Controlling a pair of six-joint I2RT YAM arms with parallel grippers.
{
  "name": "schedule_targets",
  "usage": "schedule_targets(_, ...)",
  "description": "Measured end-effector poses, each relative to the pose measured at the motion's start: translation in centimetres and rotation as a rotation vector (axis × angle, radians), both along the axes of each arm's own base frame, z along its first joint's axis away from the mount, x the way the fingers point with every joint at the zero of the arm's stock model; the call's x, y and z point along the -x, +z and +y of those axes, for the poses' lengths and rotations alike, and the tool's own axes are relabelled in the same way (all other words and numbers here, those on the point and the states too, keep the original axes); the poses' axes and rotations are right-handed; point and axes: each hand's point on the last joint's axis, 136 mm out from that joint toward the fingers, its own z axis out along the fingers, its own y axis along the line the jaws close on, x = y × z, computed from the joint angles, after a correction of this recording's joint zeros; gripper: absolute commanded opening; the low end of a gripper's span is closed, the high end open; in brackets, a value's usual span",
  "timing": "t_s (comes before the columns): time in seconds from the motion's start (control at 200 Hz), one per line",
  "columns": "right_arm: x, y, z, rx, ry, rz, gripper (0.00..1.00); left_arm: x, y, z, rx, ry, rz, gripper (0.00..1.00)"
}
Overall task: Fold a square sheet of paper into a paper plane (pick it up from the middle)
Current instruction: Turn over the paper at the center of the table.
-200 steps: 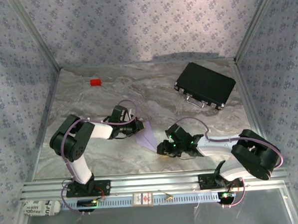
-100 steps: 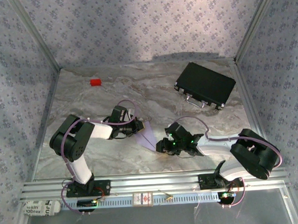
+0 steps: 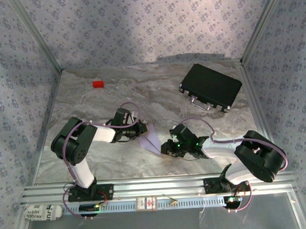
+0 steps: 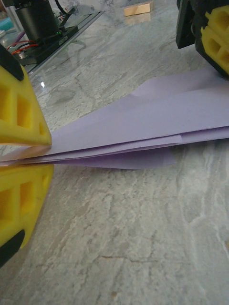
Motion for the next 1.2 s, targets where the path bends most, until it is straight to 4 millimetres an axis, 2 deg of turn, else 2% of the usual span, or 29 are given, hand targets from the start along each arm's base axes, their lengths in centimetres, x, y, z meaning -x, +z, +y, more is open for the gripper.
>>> schedule_targets(0.3, 0.0, 0.1, 0.1, -0.003, 0.007, -0.005, 0.04, 0.1, 0.2, 0.1, 0.003, 0.003, -0.002, 0.11)
schedule_targets(0.545, 0.0, 0.5, 0.1, -0.011, 0.019, -0.024, 0.03, 0.3, 1.1, 0.4, -0.004, 0.009, -0.005, 0.28)
schedule_targets(0.83, -0.1, 1.6, -0.3, -0.026, 0.031, -0.072, 0.03, 0.6, 3.5, 0.8, -0.011, -0.018, -0.063, 0.44)
schedule_targets(1.199, -0.5, 1.2, -2.3, -0.001, -0.003, -0.081, 0.03, 0.9, 5.0, 1.4, -0.027, -0.008, -0.098, 0.48)
